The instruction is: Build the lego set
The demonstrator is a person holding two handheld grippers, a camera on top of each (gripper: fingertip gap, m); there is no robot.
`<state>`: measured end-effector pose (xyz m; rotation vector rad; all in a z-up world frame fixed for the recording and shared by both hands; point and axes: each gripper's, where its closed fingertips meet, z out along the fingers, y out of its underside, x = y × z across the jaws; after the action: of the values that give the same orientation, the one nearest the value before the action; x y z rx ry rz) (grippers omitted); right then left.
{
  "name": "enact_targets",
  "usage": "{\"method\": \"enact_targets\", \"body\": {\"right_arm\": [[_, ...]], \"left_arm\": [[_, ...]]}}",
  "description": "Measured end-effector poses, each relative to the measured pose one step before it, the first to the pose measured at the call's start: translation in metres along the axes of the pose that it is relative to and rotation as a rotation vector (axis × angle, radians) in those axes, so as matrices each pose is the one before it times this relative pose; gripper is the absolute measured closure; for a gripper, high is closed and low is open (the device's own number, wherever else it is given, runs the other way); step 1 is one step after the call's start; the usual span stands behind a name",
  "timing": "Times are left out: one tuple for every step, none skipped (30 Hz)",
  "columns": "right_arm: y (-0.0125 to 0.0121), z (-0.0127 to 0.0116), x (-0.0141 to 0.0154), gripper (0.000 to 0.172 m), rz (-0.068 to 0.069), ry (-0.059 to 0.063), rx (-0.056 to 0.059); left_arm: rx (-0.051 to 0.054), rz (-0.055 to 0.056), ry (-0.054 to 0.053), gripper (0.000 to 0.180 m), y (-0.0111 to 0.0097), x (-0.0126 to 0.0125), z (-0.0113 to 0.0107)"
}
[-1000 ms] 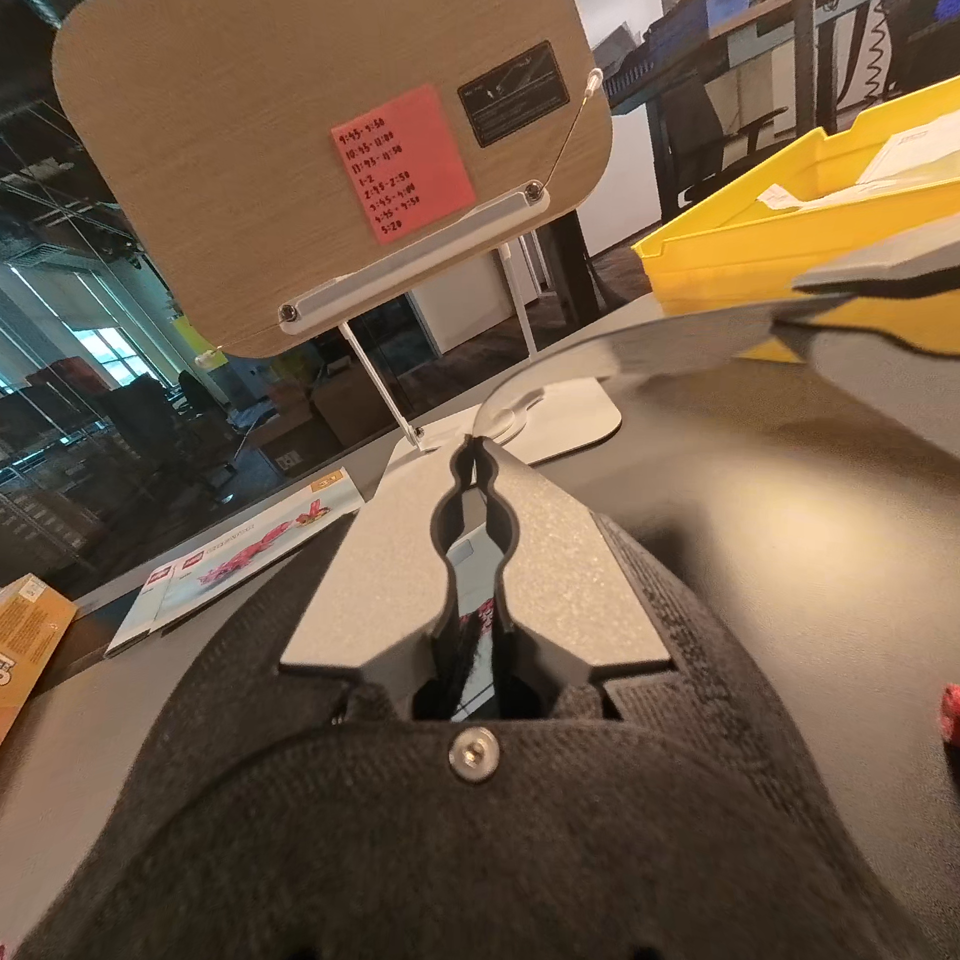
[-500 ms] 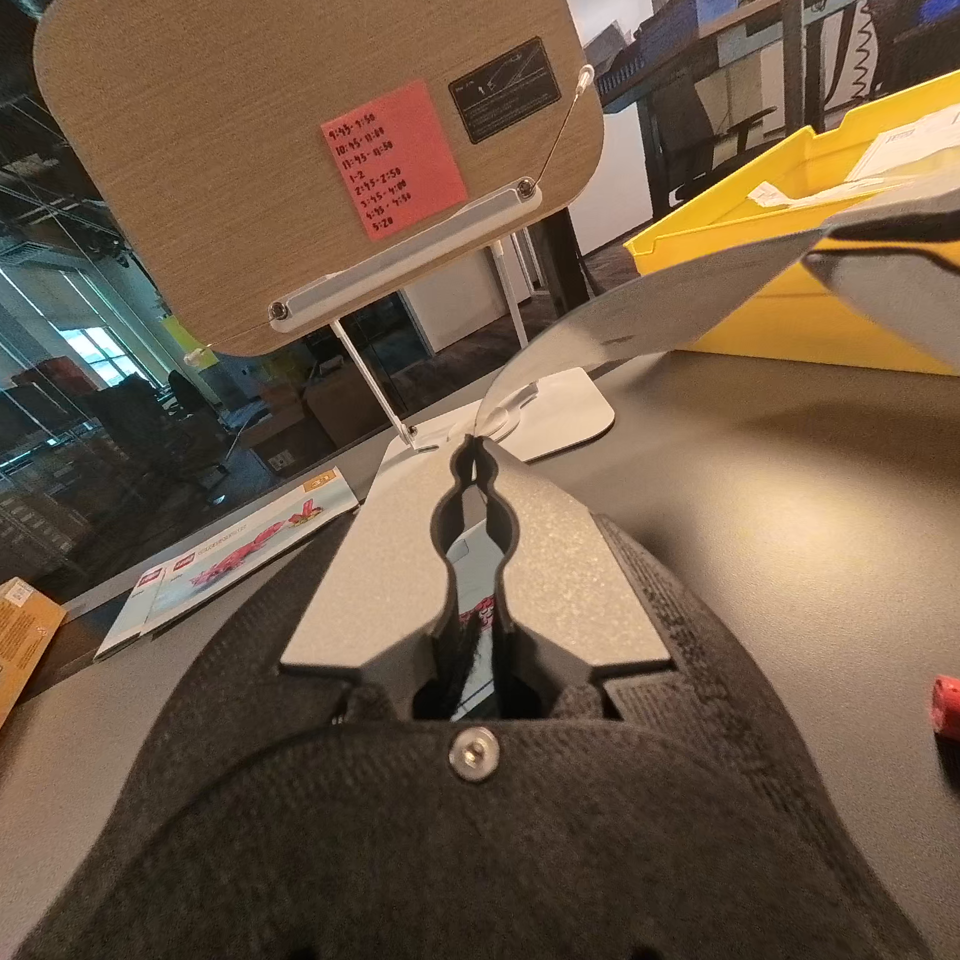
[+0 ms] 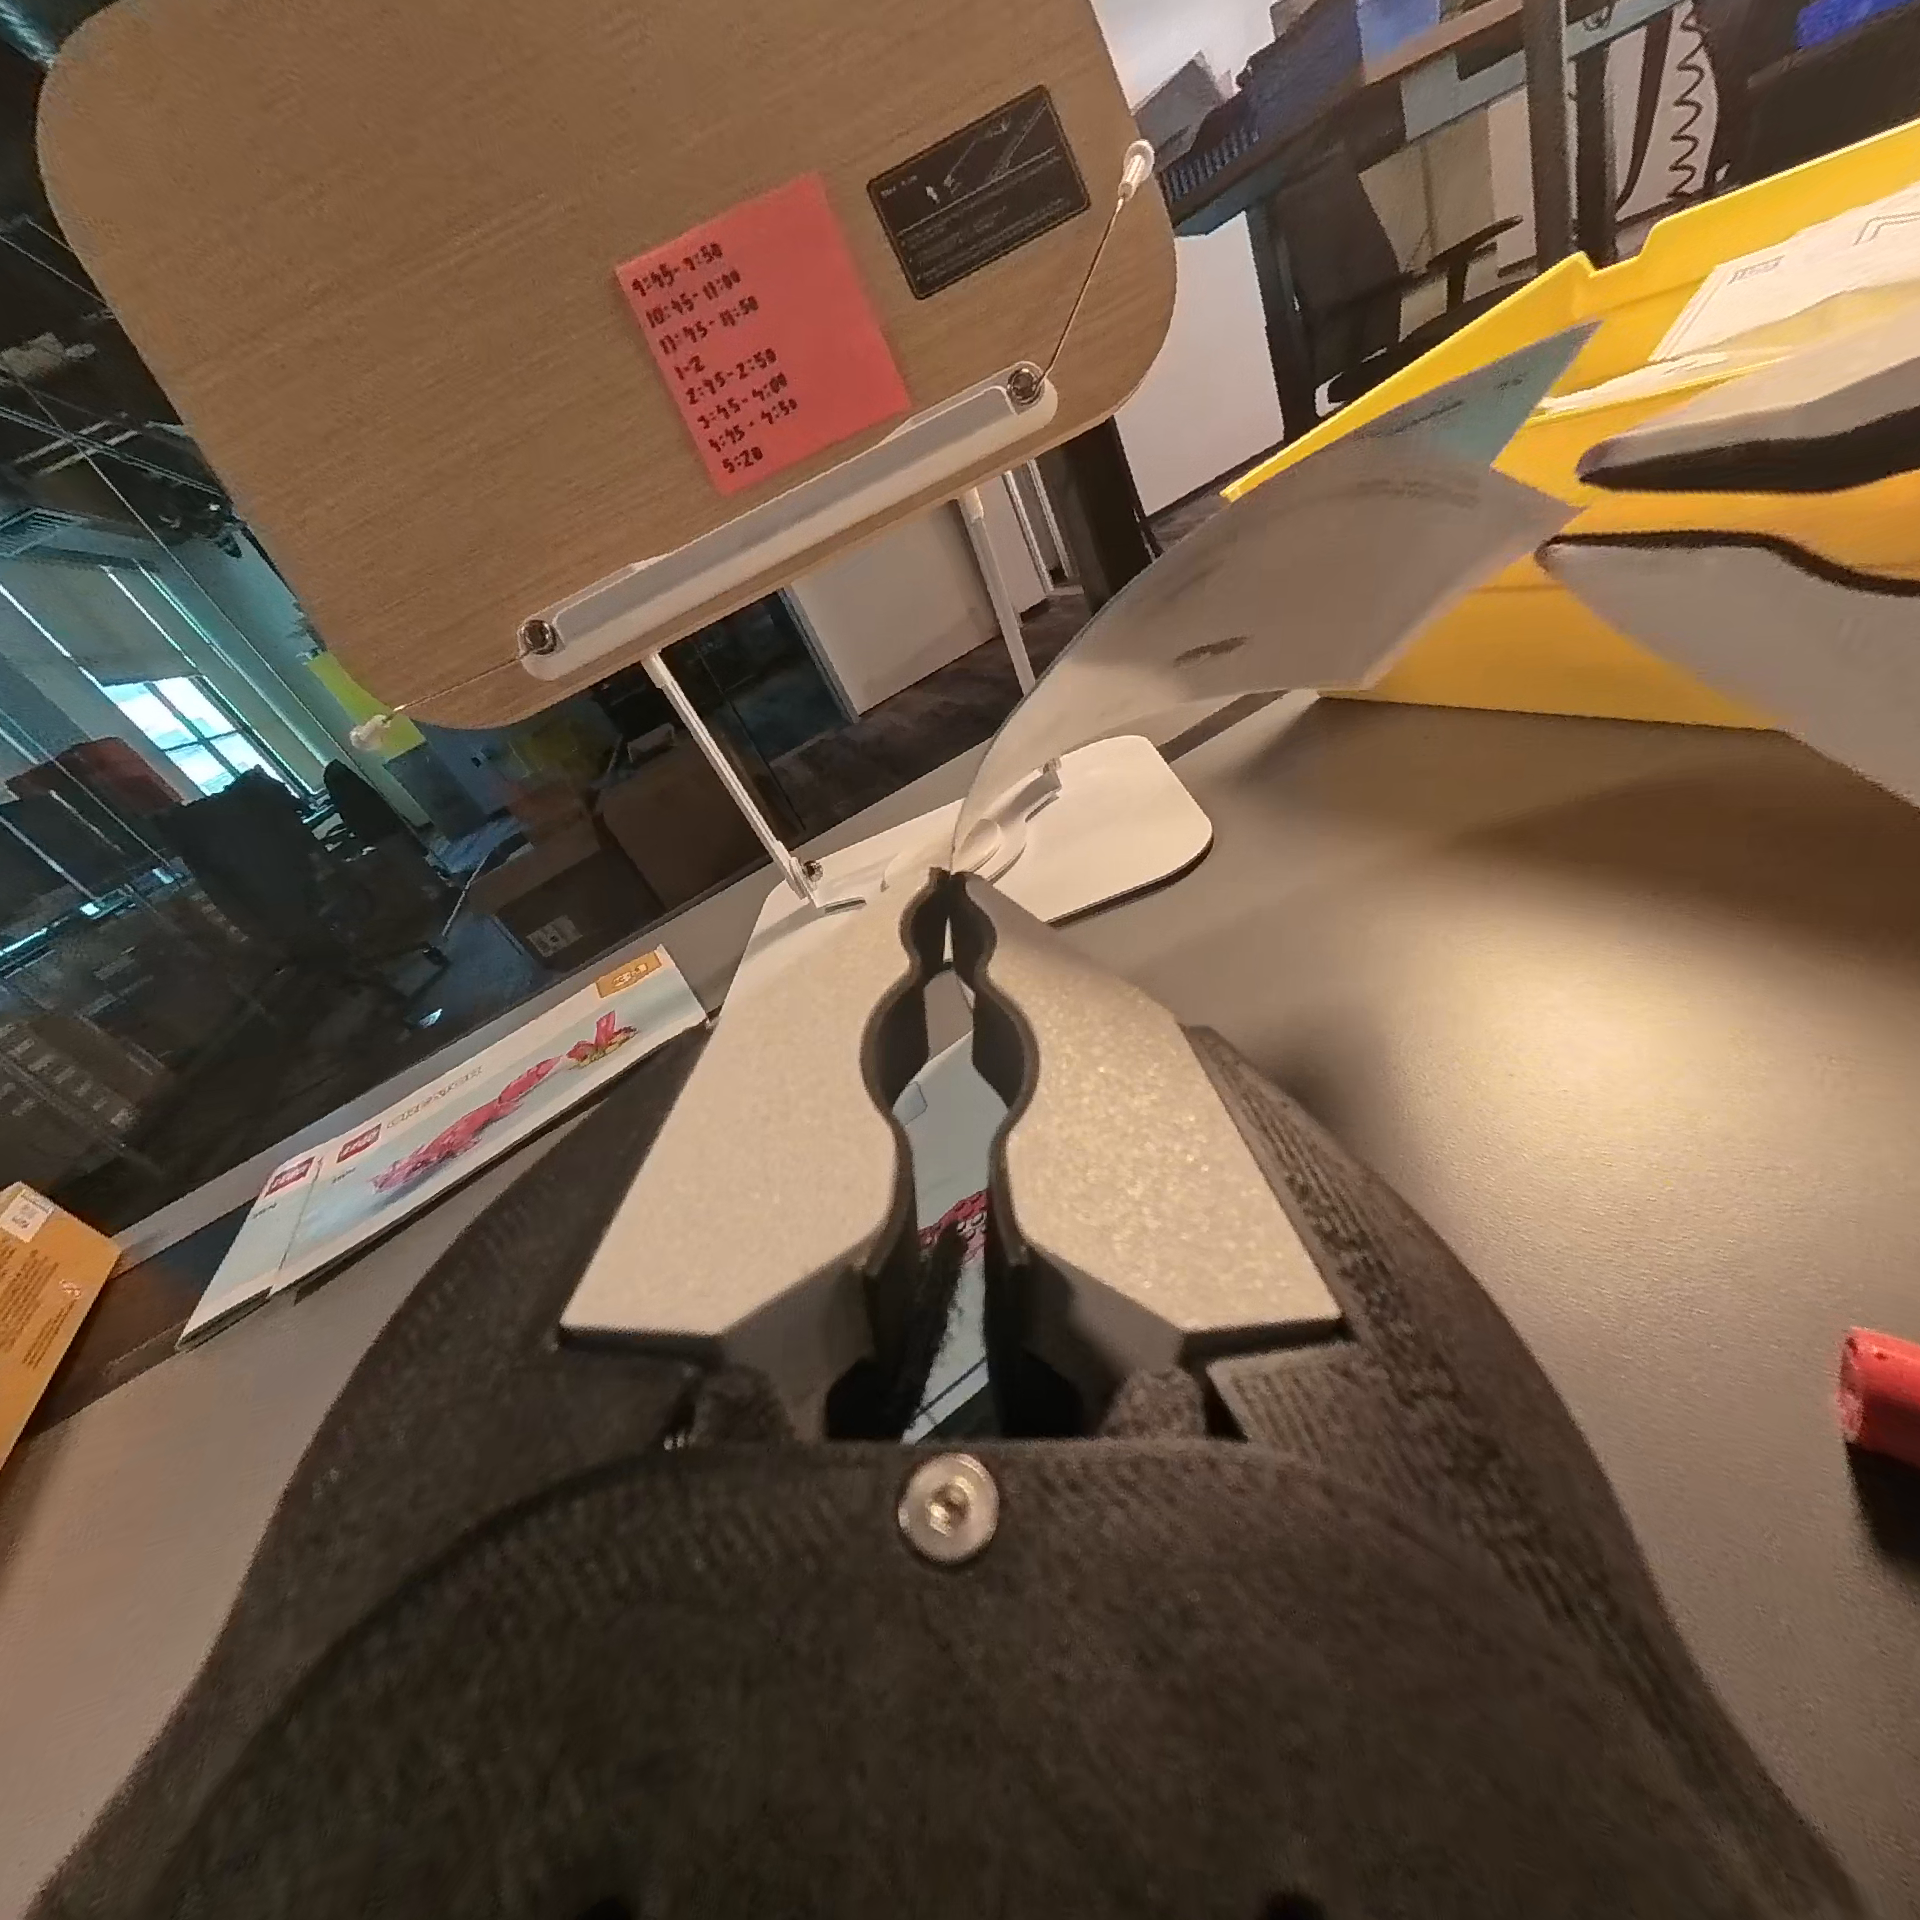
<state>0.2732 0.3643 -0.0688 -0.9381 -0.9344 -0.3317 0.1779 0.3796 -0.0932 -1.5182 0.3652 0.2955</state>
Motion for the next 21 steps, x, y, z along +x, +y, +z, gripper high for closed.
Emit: {"method": "enact_targets", "body": {"right_arm": [[0.00043,0.00019,0.00006,0.168,0.0025,-0.0003,-0.0018],[0.00056,0.00010,0.00030,0.167,0.0027,0.0011,-0.0023],[0.00041,0.00007,0.00082,0.166,0.0023,0.0042,-0.0020],[0.00032,0.00007,0.00102,0.166,0.0032,0.0041,-0.0013],[0.00012,-0.00003,0.00067,0.165,0.0031,0.0027,-0.0007],[0.00001,-0.00006,0.00075,0.165,0.0009,0.0038,0.0000],[-0.00031,-0.00009,0.00068,0.164,-0.0003,0.0039,0.0014],[-0.00055,-0.00003,0.00034,0.163,-0.0010,0.0021,0.0019],[-0.00038,-0.00009,0.00012,0.163,-0.0027,0.0018,0.0014],[-0.00043,-0.00005,-0.00003,0.163,-0.0032,0.0014,0.0017],[-0.00066,-0.00006,0.00006,0.162,-0.0024,0.0010,0.0026],[-0.00072,-0.00006,-0.00007,0.161,-0.0018,-0.0001,0.0035],[-0.00076,-0.00015,-0.00042,0.160,-0.0024,-0.0017,0.0041],[-0.00112,-0.00004,-0.00100,0.157,-0.0035,-0.0042,0.0061],[-0.00151,-0.00019,-0.00178,0.155,-0.0025,-0.0089,0.0084],[-0.00153,-0.00019,-0.00210,0.152,-0.0013,-0.0105,0.0085],[-0.00147,-0.00007,-0.00209,0.149,-0.0010,-0.0111,0.0073],[-0.00092,-0.00007,-0.00217,0.147,0.0003,-0.0121,0.0055],[-0.00054,0.00005,-0.00144,0.145,0.0017,-0.0081,0.0037],[-0.00088,-0.00011,-0.00044,0.142,0.0037,-0.0036,0.0055],[-0.00126,-0.00022,-0.00007,0.140,0.0088,-0.0036,0.0083]], "left_arm": [[-0.0003,0.0003,0.0002,0.180,0.00004,0.00001,-0.00002],[0.0000,-0.0002,0.0001,0.180,0.00000,0.00002,0.00000],[0.0002,0.0000,-0.0012,0.180,0.00001,-0.00026,0.00001],[0.0001,-0.0007,-0.0007,0.180,-0.00002,-0.00027,0.00000],[0.0001,-0.0018,-0.0005,0.180,-0.00002,-0.00016,0.00000],[0.0003,-0.0016,0.0003,0.180,-0.00001,-0.00016,0.00001],[-0.0002,-0.0007,0.0002,0.180,0.00011,-0.00012,0.00008],[-0.0005,0.0001,0.0002,0.180,0.00007,0.00001,0.00006],[0.0004,0.0004,0.0007,0.180,-0.00009,0.00017,0.00003],[0.0002,0.0006,0.0003,0.180,0.00001,0.00013,-0.00008],[-0.0003,0.0008,0.0004,0.180,0.00001,0.00008,0.00008],[0.0000,0.0004,0.0007,0.180,0.00009,0.00011,0.00000],[0.0001,0.0002,0.0000,0.180,-0.00006,0.00008,0.00001],[0.0000,-0.0003,-0.0008,0.180,-0.00005,-0.00022,0.00000],[-0.0001,-0.0013,-0.0023,0.180,0.00001,-0.00045,-0.00002],[-0.0011,-0.0035,-0.0020,0.180,0.00018,-0.00057,0.00010],[-0.0013,-0.0058,-0.0017,0.180,0.00015,-0.00073,0.00008],[-0.0010,-0.0065,-0.0013,0.180,0.00027,-0.00077,0.00009],[-0.0005,-0.0071,-0.0017,0.180,0.00011,-0.00083,0.00013],[-0.0014,-0.0069,-0.0013,0.180,0.00022,-0.00078,0.00007],[-0.0008,-0.0056,-0.0012,0.180,0.00023,-0.00059,0.00012]]}}
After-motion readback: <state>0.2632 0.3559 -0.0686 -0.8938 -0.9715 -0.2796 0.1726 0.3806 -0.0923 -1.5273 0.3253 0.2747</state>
